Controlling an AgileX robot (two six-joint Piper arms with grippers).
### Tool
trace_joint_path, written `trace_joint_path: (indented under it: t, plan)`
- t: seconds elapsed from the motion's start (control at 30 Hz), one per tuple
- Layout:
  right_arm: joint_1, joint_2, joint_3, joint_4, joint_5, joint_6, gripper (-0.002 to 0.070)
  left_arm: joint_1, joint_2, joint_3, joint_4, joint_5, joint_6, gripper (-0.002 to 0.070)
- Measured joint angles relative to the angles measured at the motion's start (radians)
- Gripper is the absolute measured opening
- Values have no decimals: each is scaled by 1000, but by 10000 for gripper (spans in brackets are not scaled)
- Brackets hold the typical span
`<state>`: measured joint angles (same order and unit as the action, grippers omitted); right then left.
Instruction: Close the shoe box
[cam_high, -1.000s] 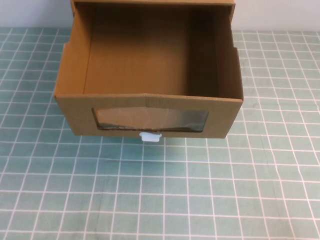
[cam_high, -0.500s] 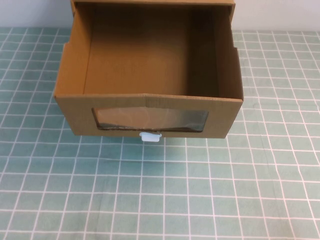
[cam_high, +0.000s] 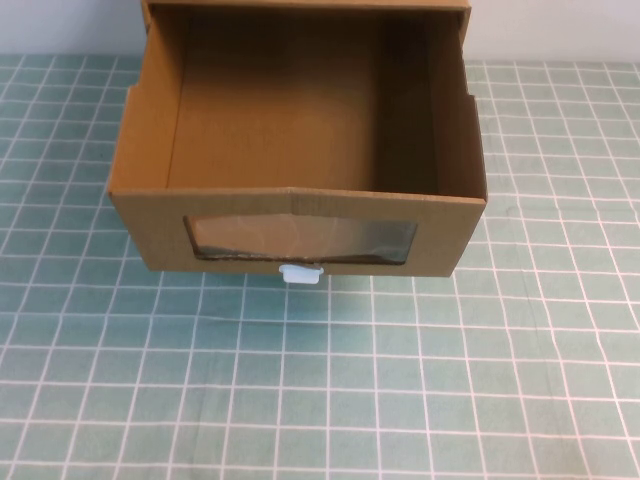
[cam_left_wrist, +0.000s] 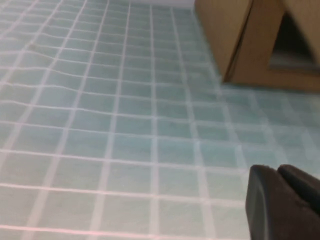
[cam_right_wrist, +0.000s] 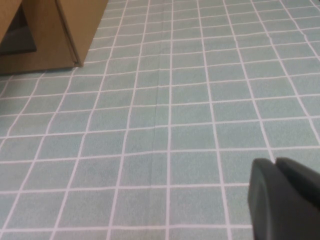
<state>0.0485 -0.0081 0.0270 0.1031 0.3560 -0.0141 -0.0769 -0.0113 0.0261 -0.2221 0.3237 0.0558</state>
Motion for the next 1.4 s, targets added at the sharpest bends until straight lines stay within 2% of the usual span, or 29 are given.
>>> trace_joint_path:
  t: [0.2, 0.37, 0.47, 0.57, 0.73, 0.87, 1.17, 1.4]
  plan:
    - [0, 0, 0, 0, 0, 0, -12, 0, 0, 0, -297, -165, -68, -5]
    - [0, 0, 0, 0, 0, 0, -12, 0, 0, 0, -386, -277, -71, -5]
    - [0, 0, 0, 0, 0, 0, -12, 0, 21, -64, -385, -164, -72, -5]
    - [0, 0, 0, 0, 0, 0, -12, 0, 146, -229, -348, -7, -56, -5]
    - [0, 0, 0, 0, 0, 0, -12, 0, 498, -567, -316, 259, 133, -5]
    - [0, 0, 0, 0, 0, 0, -12, 0, 766, -834, -325, 382, 322, -5]
    - [0, 0, 0, 0, 0, 0, -12, 0, 1323, -1357, -497, 469, 642, -5]
    - [0, 0, 0, 0, 0, 0, -12, -24, 1588, -1652, -537, 479, 727, -5]
